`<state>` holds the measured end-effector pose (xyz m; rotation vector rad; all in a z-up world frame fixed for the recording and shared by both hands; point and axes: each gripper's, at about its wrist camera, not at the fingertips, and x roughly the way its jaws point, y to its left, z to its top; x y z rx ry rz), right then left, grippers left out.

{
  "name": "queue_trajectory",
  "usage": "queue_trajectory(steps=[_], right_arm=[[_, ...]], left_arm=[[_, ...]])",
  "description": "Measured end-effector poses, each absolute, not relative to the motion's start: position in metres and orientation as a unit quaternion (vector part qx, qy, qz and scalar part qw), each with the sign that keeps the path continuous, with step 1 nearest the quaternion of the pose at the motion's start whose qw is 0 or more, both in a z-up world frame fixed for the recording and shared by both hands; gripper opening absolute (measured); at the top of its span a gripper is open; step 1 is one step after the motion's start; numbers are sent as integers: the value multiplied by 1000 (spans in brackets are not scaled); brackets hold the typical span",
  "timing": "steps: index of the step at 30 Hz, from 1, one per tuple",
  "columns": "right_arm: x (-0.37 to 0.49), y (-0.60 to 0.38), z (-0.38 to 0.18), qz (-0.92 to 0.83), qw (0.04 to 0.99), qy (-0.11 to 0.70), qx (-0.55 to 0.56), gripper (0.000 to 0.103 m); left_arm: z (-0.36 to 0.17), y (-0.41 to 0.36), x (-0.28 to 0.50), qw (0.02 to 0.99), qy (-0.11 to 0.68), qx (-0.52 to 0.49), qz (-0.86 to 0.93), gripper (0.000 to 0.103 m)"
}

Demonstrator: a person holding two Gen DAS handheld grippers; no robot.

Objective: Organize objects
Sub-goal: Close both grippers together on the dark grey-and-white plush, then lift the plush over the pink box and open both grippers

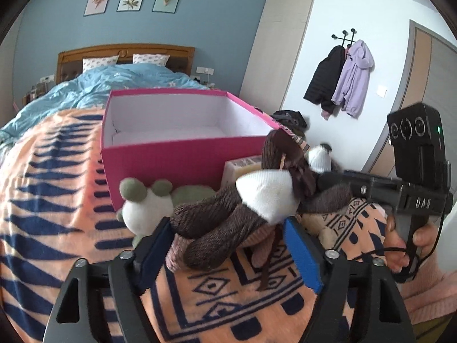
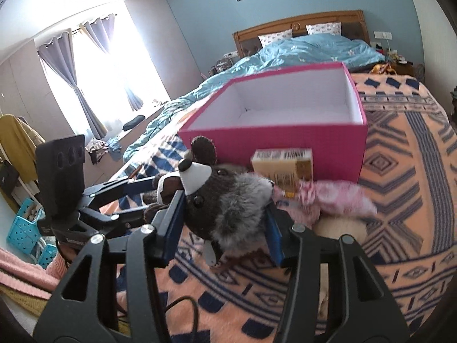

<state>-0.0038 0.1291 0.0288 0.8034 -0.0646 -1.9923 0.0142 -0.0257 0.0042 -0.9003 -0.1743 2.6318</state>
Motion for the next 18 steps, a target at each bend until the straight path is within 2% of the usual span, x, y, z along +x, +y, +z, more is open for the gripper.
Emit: queue_trajectory(steps=[4, 8, 10, 11, 18], right_arm=[[-15, 127, 43, -819, 483, -29, 310, 53], [-25, 122, 53, -819, 487, -31, 300, 53], [-31, 119, 59, -820, 490, -31, 294, 53], [-33, 119, 60, -819, 492, -33, 294, 53], [-60, 101, 70, -812, 505, -32, 293, 53]], left_arm=[[13, -29, 4, 173, -52, -317, 931, 59], [21, -29, -7, 161, -30, -308, 937, 54], [23, -30, -12, 158, -25, -308, 938, 41], [24, -31, -16, 156, -25, -310, 938, 38], [34, -43, -35, 140, -26, -304, 942, 36]])
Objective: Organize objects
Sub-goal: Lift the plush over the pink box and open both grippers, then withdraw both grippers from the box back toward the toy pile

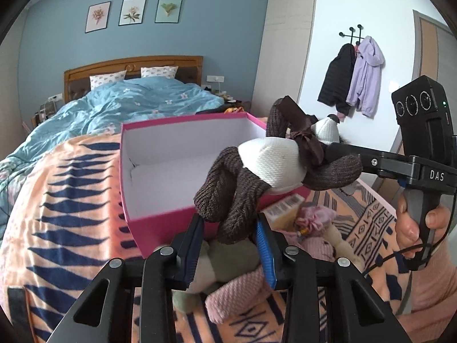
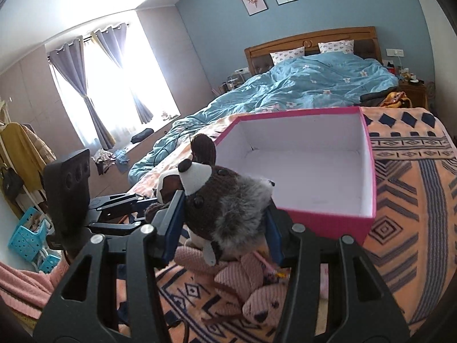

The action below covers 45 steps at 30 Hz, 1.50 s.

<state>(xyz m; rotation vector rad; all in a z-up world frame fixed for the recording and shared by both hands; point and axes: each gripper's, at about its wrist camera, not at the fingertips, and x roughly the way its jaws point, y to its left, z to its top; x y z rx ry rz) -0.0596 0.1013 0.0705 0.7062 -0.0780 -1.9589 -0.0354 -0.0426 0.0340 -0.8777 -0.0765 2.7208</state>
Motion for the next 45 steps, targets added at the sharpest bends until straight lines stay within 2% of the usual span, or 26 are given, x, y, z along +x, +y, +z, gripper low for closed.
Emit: queue_trajectory(steps=[6, 15, 29, 35, 38, 40, 41, 45], right_arm=[[-83, 85, 75, -804, 513, -35, 298, 53], [-124, 53, 60, -786, 513, -29, 344, 53], [-165, 2, 19, -763, 500, 42, 407, 55], [-178, -8, 2, -782, 448, 65, 429, 57], [-178, -1, 5, -797, 433, 59, 417, 58], [-173, 5, 10, -808, 424, 59, 405, 58], [-170, 10, 13, -810, 425, 53, 400, 58], [-153, 35, 27, -823, 428, 26, 373, 63]], left_arm=[[44, -49, -53, 114, -17, -302, 946, 36], [37, -61, -89, 80, 0, -326, 942, 29], [22, -62, -108, 62, 26, -342, 937, 29], [20, -65, -108, 63, 12, -343, 937, 29], [18, -69, -105, 67, 0, -340, 938, 34], [19, -71, -101, 70, -9, -334, 940, 46], [20, -72, -97, 75, -12, -327, 942, 48], [27, -69, -84, 90, -22, -305, 948, 66]])
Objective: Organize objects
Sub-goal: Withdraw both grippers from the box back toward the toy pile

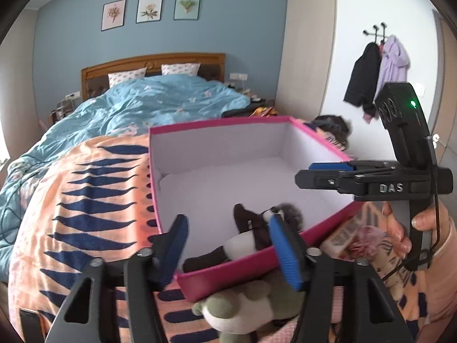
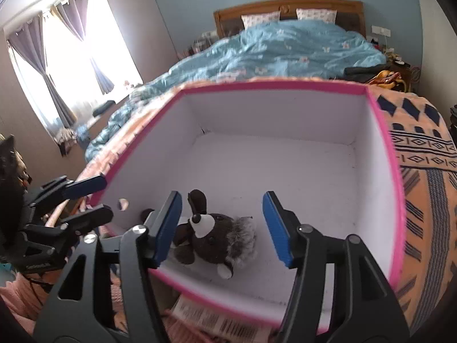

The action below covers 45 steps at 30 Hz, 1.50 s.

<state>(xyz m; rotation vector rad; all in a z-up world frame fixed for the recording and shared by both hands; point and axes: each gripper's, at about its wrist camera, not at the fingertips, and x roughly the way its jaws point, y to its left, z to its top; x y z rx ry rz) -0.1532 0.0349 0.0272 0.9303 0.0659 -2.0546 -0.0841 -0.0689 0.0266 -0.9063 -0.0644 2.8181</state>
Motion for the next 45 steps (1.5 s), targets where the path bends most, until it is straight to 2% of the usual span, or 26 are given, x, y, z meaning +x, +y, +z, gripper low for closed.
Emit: queue_trajectory(steps=[4, 7, 12, 20, 30, 45], right_arm=[[-124, 58, 41, -832, 437, 11, 343, 64], [-103, 68, 48, -836, 441, 16, 326, 64], [-73, 88, 45, -835, 450, 20, 315, 64], [-41, 110, 11, -838, 427, 45, 337, 64], [-28, 128, -32, -834, 396, 41, 382, 64], [-29, 115, -46, -846, 380, 53, 371, 66]], left_arm=[[32, -63, -69, 101, -20, -286, 953, 76], [34, -60, -59, 105, -20, -279, 954, 78], [29, -57, -41, 111, -24, -280, 953, 79], [-1, -44, -28, 135, -30, -319, 938, 79], [-21, -31, -19, 142, -35, -339, 929, 79], [-32, -27, -19, 143, -38, -358, 922, 79]])
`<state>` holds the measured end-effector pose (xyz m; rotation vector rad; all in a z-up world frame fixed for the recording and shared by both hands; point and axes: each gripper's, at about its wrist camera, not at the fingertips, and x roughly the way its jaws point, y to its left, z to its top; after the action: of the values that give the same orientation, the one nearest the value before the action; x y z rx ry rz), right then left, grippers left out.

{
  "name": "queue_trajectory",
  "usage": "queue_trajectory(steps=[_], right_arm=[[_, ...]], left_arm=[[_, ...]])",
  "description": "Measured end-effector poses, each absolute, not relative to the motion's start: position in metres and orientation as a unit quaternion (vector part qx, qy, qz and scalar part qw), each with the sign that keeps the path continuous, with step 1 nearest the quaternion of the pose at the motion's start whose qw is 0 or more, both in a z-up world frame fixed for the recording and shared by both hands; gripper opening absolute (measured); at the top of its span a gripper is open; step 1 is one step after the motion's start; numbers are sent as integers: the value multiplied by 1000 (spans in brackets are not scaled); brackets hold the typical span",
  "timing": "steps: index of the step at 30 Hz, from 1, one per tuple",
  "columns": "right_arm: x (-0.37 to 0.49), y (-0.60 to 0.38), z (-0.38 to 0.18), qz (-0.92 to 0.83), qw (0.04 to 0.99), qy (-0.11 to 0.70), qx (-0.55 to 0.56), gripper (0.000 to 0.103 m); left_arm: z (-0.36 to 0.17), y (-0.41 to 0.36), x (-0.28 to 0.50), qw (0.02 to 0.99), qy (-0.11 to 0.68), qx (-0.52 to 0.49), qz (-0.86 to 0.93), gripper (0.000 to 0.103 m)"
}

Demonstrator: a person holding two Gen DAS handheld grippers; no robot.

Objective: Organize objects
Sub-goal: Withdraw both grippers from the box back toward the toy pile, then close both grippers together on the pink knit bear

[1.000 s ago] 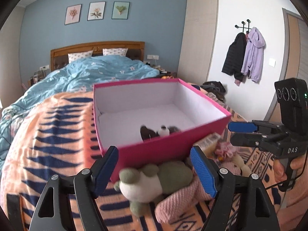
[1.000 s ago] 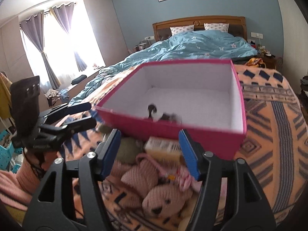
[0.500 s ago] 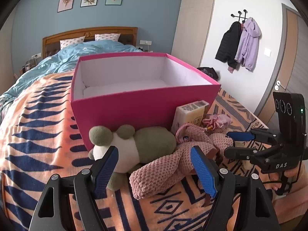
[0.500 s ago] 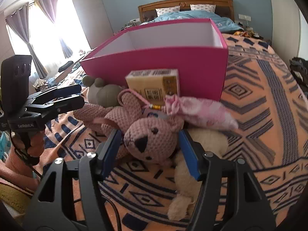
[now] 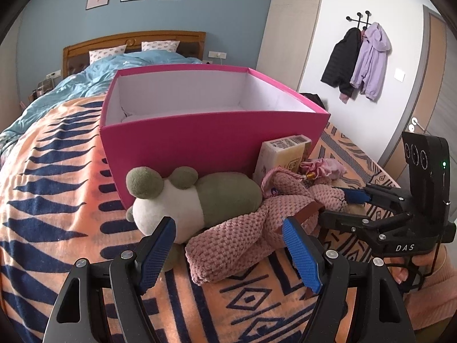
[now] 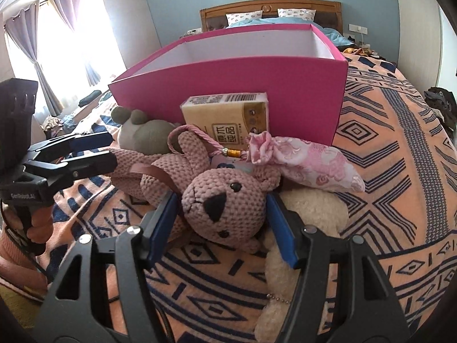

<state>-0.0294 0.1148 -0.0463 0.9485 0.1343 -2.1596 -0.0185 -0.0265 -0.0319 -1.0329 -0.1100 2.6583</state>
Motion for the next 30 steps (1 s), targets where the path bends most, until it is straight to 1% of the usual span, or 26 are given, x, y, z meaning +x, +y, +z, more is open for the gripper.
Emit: queue_trajectory(steps=[7, 14, 19, 25, 30], right_arm=[[-29, 121, -44, -837, 394, 38, 379, 58], [-21, 124, -40, -808, 436, 7, 396, 57], [-28, 121, -47, -807, 422, 7, 414, 60], [-27, 117, -49, -811, 420, 11, 407, 63], [-30, 122, -49, -808, 424, -6, 410, 57]], left_arm=[[-32, -24, -16, 148, -38, -360, 920, 79], [-31, -24, -8, 153, -30, -359, 920, 79], [-31, -25, -3, 152, -26, -360, 920, 79], [-32, -25, -2, 150, -20, -363, 920, 79], [-32, -24, 1, 153, -15, -364, 918, 79]])
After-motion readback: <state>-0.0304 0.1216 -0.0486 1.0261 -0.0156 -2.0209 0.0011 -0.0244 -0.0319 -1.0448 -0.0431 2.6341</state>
